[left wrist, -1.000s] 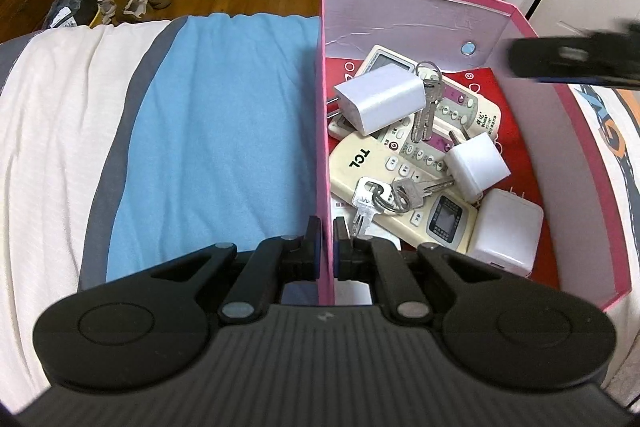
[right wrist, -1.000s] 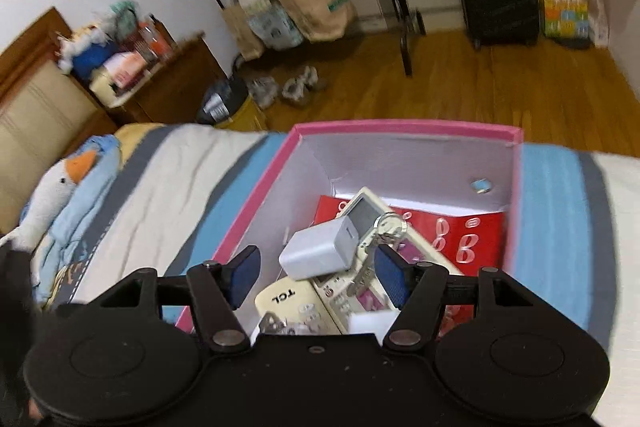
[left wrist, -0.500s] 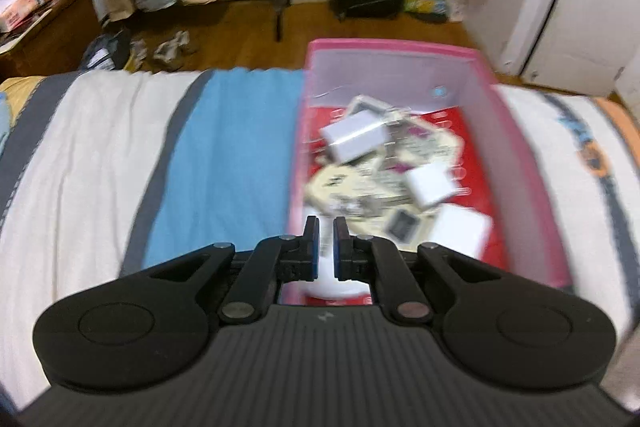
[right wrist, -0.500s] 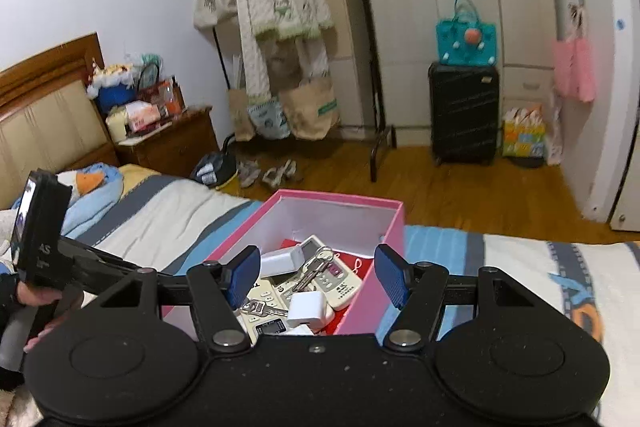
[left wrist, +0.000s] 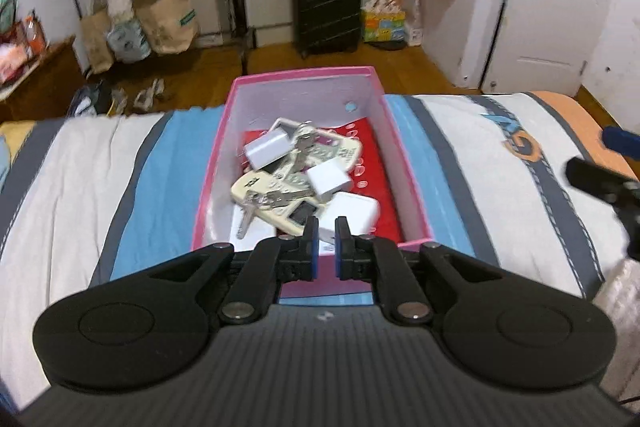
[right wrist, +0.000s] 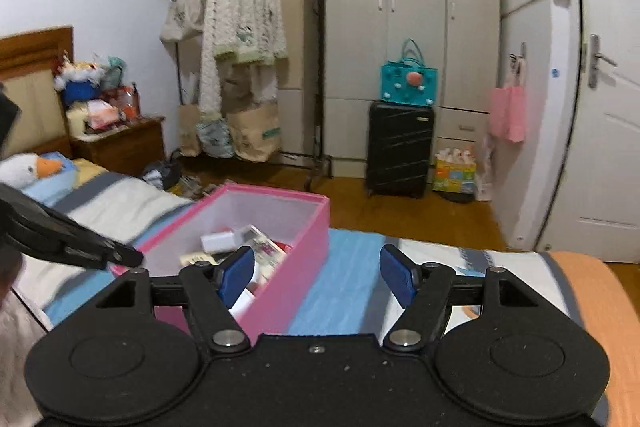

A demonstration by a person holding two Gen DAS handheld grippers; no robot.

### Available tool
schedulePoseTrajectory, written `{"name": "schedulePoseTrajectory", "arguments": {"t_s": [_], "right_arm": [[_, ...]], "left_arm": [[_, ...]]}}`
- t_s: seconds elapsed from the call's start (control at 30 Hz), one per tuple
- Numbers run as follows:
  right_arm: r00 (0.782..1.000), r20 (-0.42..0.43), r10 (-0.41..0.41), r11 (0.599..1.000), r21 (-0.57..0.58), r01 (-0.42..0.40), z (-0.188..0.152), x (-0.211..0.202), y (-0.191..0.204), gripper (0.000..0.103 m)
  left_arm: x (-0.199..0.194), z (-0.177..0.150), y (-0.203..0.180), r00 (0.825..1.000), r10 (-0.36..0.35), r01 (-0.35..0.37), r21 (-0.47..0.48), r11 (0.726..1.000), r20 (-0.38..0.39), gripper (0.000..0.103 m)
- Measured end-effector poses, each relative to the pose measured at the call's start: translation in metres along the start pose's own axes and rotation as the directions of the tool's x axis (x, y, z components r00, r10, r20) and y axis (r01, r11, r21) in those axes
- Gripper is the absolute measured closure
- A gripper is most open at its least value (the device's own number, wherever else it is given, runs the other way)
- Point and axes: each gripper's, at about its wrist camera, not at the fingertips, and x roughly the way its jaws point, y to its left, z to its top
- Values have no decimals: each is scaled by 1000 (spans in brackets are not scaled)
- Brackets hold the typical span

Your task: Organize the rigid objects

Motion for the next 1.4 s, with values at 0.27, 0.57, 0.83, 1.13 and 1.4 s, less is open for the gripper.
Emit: {"name": "schedulePoseTrajectory", "arguments": {"t_s": [0.27, 0.57, 0.83, 1.13, 1.4], "right_arm": [[995, -70, -75, 993, 87, 81, -17, -7, -9, 20], [986, -124, -107, 991, 62, 116, -27, -5, -9, 20], [981, -134, -142, 986, 64, 151, -27, -8, -8, 9], [979, -155, -134, 983, 105, 151, -24, -12, -9, 4], [975, -174, -135, 981, 114, 156, -24, -13, -11, 4]], "left_arm": [[-12, -15, -23, 1000, -13, 13, 13, 1000, 12, 82], [-12, -23, -27, 999, -48, 48, 38, 998, 5, 58], [-11, -24, -26, 1000, -22, 22, 12, 1000, -2, 33], [-12, -27, -23, 1000, 11, -11, -13, 1000, 12, 14], [-9, -32, -25, 999, 47, -47, -11, 999, 12, 5]]}}
